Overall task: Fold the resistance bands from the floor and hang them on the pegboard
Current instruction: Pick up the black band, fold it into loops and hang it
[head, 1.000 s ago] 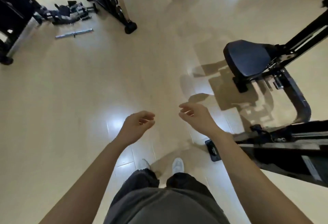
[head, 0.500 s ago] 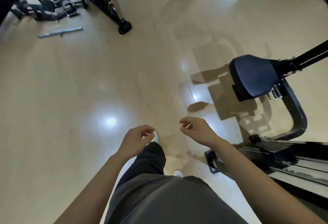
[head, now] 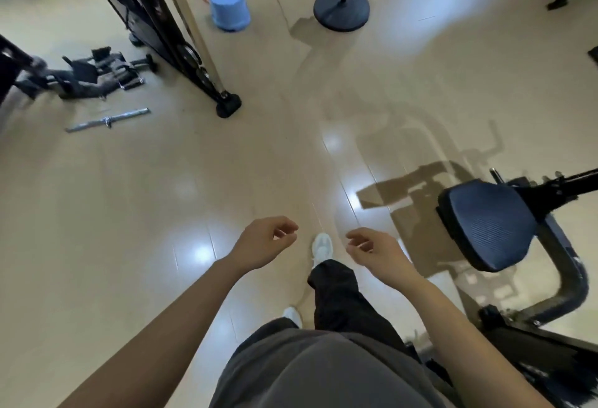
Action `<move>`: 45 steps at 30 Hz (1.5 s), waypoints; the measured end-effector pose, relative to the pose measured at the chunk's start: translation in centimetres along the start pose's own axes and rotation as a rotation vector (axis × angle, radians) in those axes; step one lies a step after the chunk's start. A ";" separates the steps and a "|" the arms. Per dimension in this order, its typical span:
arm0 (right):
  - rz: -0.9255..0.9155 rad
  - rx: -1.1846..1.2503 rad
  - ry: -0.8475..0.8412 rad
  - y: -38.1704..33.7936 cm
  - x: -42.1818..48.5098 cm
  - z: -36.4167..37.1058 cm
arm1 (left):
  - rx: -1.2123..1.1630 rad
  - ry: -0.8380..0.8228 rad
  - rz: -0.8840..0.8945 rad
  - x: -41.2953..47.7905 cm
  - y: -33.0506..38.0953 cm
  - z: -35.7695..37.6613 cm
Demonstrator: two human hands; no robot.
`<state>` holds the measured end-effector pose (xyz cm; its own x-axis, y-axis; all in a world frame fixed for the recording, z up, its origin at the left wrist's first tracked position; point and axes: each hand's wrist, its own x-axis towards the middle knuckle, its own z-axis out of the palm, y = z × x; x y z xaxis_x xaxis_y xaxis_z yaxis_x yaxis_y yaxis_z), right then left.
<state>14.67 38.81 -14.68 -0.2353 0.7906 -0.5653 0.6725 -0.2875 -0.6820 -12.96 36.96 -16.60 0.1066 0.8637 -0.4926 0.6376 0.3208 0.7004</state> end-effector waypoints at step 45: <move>-0.149 -0.183 -0.189 -44.1 79.4 -30.5 | -0.104 0.166 -0.202 68.6 9.9 -51.9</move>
<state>-12.26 130.76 -15.29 -0.4555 0.6975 -0.5532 0.7323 -0.0598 -0.6784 -38.88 119.57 -16.64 -0.1468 0.8273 -0.5423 0.5509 0.5237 0.6498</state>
